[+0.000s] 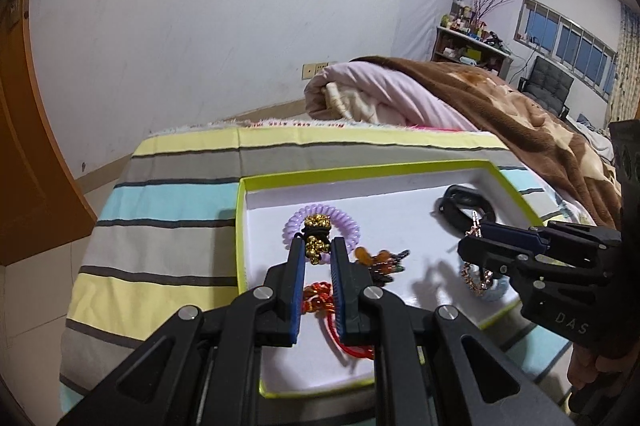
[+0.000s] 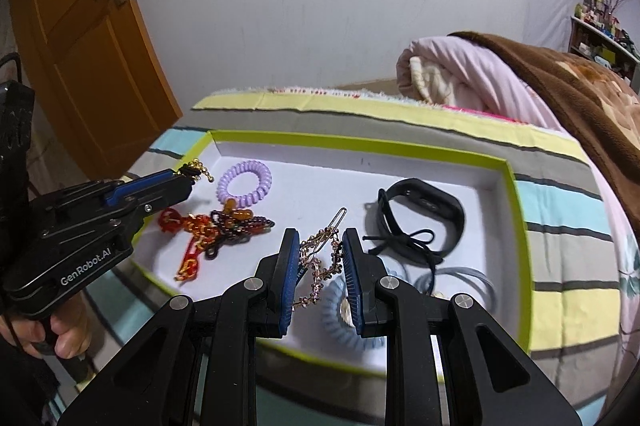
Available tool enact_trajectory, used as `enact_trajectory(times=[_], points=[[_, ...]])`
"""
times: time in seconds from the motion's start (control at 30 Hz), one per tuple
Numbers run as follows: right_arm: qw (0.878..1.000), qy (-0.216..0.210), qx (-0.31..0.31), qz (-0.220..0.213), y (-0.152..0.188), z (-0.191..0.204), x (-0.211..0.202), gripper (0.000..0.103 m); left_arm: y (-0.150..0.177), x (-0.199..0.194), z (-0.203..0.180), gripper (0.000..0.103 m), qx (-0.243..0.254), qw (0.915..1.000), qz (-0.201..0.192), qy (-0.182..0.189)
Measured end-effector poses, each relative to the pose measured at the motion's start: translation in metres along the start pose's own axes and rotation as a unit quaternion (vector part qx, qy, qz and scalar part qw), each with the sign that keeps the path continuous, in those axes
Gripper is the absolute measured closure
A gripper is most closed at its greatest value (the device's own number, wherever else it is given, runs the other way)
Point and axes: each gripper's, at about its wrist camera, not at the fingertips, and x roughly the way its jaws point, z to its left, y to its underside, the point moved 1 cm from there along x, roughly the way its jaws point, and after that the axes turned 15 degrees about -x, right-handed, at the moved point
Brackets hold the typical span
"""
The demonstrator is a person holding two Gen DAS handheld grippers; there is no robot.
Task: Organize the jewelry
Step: 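Carry both items into the green box and open both tools to release them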
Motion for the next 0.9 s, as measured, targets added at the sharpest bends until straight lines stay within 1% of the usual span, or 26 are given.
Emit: enact_trajectory(times=[0.23,0.43,0.5,0.57,0.6,0.63,0.67,0.73,0.9], points=[[1.000,-0.006,0.004,0.020,0.002,-0.003,0.023,0.080,0.002,0.015,0.009,0.089,-0.004,0.9999,0.015,-0.006],[1.000,-0.010,0.009,0.027,0.003,-0.004,0.028,0.080,0.002,0.019,0.015,0.089,-0.016,0.9995,0.025,-0.006],[1.000,-0.012,0.009,0.027,0.003,-0.004,0.028,0.078,0.002,0.019,0.016,0.089,-0.018,0.9995,0.026,-0.007],[1.000,-0.012,0.009,0.025,0.003,-0.003,0.026,0.066,0.002,0.018,0.015,0.089,-0.017,0.9995,0.025,-0.007],[1.000,-0.012,0.008,0.023,0.003,-0.003,0.025,0.063,0.002,0.017,0.015,0.089,-0.017,0.9995,0.025,-0.006],[1.000,-0.012,0.007,0.020,0.002,-0.002,0.023,0.063,0.002,0.016,0.014,0.088,-0.018,0.9995,0.024,-0.005],[1.000,-0.012,0.007,0.017,0.002,-0.002,0.021,0.063,0.002,0.014,0.014,0.083,-0.018,0.9996,0.022,-0.004],[1.000,-0.012,0.006,0.014,0.000,0.000,0.016,0.063,0.001,0.009,0.014,0.079,-0.018,0.9997,0.016,-0.003],[1.000,-0.007,-0.002,0.001,-0.002,0.007,-0.001,0.063,0.002,-0.012,0.011,0.079,-0.019,0.9998,0.002,-0.002]])
